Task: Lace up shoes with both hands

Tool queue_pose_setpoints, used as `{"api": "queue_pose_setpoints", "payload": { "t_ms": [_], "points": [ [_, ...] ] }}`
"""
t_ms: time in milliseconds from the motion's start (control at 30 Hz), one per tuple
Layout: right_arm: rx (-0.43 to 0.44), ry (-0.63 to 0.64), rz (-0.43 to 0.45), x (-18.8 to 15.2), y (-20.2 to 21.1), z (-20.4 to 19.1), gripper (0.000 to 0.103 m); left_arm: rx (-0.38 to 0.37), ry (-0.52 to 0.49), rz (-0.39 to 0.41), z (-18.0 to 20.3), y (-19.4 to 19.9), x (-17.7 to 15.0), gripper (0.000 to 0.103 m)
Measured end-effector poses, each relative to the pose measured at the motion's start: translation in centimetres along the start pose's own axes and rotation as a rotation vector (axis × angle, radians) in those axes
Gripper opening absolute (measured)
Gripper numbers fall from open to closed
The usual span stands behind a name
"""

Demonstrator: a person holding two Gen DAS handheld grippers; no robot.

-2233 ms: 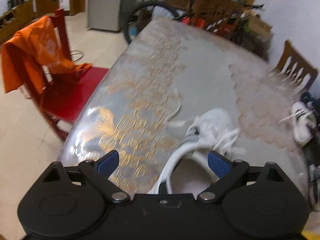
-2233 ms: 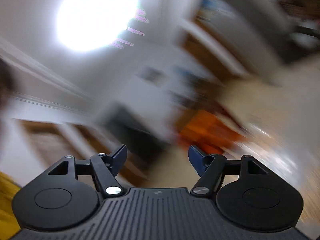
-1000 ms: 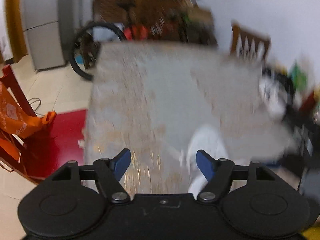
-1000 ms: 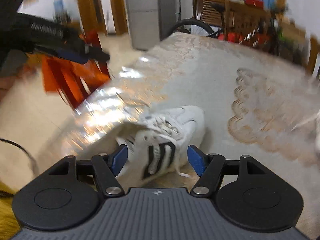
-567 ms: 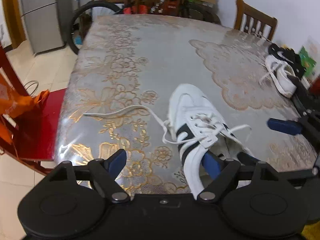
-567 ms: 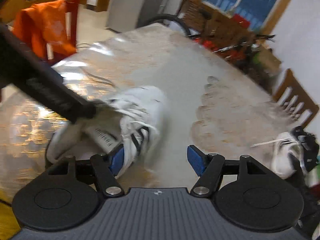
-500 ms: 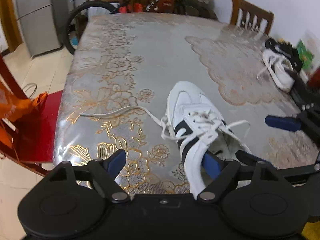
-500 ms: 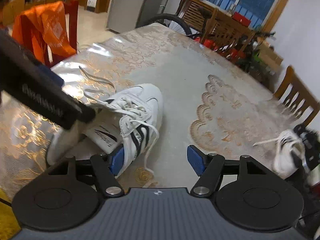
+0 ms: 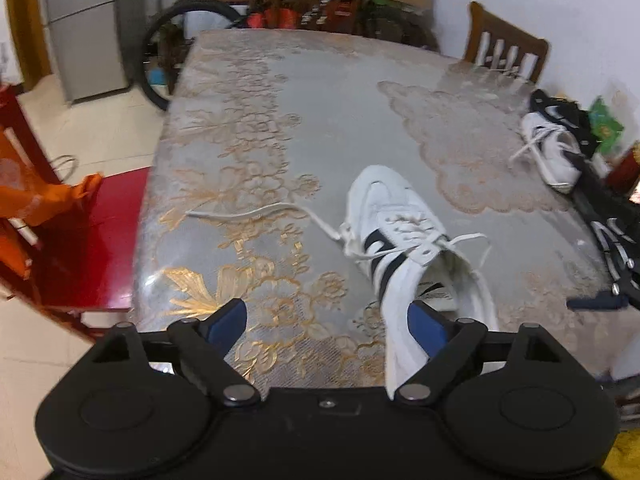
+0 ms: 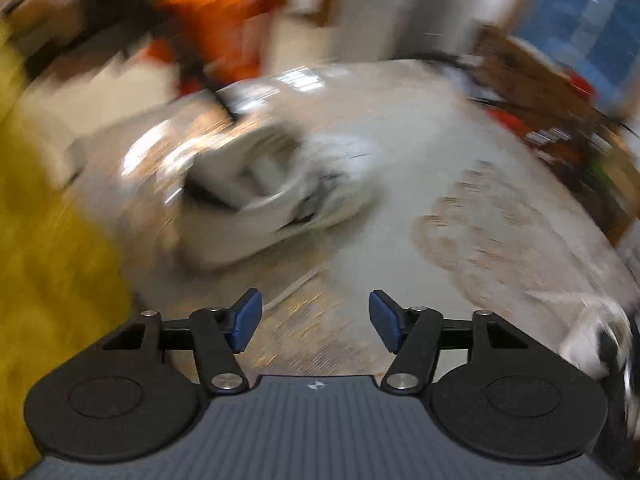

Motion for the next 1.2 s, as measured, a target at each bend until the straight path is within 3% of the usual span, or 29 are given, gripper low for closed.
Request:
{"api": "queue_pose_setpoints", "payload": {
  "t_ms": [233, 367, 467, 533, 567, 600, 633, 767, 900, 1100, 1200],
  "points": [
    [0.324, 0.475, 0.048, 0.5, -2.1, -1.6, 0.053, 0.141, 0.186, -0.003, 1.2, 1.0, -2.9, 0.087],
    [0.535, 0.637, 0.034, 0.1, -3.6, -1.9, 0.053, 0.219, 0.305, 0.011, 2.4, 2.7, -4.7, 0.087],
    [0.594, 0.764, 0.034, -0.8, -4.5, -2.4, 0.051, 0.270, 0.370, 0.022, 3.5, 3.9, -6.1, 0.087],
    [0.637, 0.800, 0.051, -1.1, -4.6, -2.8, 0.044, 0.298, 0.400, 0.025, 4.3, 4.4, -6.8, 0.087],
    [0.662, 0.786, 0.051, -0.9, -4.6, -3.0, 0.037, 0.313, 0.407, 0.026, 4.6, 4.7, -7.1, 0.087],
    [0.684, 0.756, 0.044, -0.6, -4.7, -3.2, 0.007, 0.330, 0.414, 0.028, 4.9, 4.9, -7.3, 0.087],
    [0.672, 0.707, 0.046, 0.0, -5.0, -3.3, 0.000, 0.346, 0.420, 0.030, 5.2, 5.1, -7.5, 0.087],
    [0.634, 0.428, 0.096, 2.2, -5.0, -1.3, 0.000, 0.385, 0.452, 0.050, 5.9, 6.1, -8.0, 0.088],
    [0.562, 0.121, 0.118, 1.7, -4.0, 4.1, 0.000, 0.381, 0.463, 0.039, 6.4, 5.6, -7.9, 0.088],
    [0.387, 0.079, 0.032, -2.7, -4.1, 7.0, 0.006, 0.368, 0.364, -0.015, 9.0, 2.9, -6.4, 0.088],
    [0.369, 0.093, 0.053, -2.7, -3.3, 7.0, 0.028, 0.368, 0.308, -0.027, 10.3, 2.2, -5.7, 0.088]
  ]
}}
Point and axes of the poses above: each gripper's, at about its wrist camera, not at the fingertips, and y roughly against the way its jaws point, z to its right, x to its top, the point moved 7 cm from there along -y, roughly the way its jaws point, and after that the axes turned 1 degree about y, right-handed, at the moved point
